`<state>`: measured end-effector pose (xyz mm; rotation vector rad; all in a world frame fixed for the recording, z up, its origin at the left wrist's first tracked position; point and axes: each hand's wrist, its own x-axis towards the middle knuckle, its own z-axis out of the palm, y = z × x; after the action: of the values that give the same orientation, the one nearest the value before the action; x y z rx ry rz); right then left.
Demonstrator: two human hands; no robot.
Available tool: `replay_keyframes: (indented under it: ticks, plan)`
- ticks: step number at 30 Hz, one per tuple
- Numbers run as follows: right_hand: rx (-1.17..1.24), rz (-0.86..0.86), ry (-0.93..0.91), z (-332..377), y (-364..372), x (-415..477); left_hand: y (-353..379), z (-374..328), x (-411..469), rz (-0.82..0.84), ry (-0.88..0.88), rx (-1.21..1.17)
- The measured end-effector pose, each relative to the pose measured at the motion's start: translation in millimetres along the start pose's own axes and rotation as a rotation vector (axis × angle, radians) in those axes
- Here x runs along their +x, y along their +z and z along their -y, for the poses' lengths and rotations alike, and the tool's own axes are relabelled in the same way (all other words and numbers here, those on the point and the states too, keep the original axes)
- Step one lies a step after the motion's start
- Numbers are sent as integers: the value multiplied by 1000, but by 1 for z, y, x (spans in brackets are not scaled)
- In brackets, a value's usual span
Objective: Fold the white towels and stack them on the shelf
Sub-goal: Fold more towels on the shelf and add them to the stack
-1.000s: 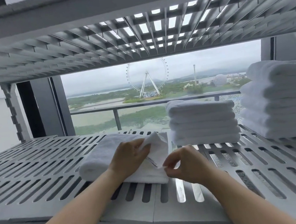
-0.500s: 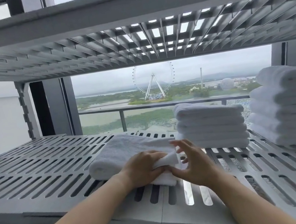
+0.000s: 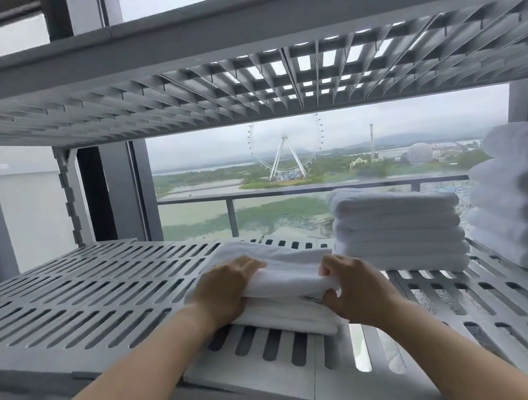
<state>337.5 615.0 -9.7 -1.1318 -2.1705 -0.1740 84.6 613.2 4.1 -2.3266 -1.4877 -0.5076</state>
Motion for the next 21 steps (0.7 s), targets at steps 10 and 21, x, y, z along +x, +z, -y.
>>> replay_keyframes:
  ticks: [10,21]
  plan:
    - [-286,226,7,15,1,20,0,8,7,93,239,116]
    - [-303,229,109,54,17,12,-7,35,-27,-100,-198,-166]
